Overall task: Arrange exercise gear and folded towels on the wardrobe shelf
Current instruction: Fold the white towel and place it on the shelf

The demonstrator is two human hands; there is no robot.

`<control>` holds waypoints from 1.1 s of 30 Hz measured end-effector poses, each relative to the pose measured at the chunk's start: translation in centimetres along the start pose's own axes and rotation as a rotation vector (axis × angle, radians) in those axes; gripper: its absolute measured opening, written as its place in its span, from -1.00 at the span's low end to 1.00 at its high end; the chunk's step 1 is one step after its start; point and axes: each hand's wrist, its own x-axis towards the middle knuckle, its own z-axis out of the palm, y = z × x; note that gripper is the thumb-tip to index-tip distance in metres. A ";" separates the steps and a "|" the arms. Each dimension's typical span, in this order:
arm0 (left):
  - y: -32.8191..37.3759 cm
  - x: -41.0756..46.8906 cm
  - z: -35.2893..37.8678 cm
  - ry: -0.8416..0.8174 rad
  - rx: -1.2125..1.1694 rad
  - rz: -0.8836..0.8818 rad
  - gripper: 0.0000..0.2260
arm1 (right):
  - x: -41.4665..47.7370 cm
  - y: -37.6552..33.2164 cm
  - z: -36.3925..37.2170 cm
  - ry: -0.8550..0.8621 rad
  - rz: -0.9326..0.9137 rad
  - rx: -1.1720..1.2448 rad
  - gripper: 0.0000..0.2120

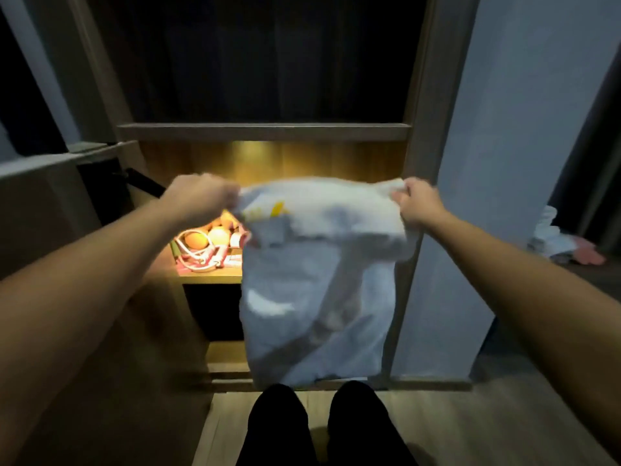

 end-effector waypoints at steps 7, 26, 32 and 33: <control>-0.7 -0.2 0.3 0.155 0.028 -0.086 -0.94 | 0.5 -0.4 -0.3 0.099 -0.117 0.113 -0.83; -1.2 -1.1 3.5 -0.328 -0.385 -0.183 -0.84 | -1.0 0.8 3.2 -0.218 -0.009 0.069 -0.83; -2.0 1.4 1.5 0.088 -0.730 -0.346 -0.83 | 1.8 -1.6 1.1 0.061 -0.079 0.095 -0.96; -0.9 0.9 3.0 -0.042 -0.623 -0.330 -0.80 | 0.9 -0.5 2.3 -0.083 -0.022 -0.036 -0.95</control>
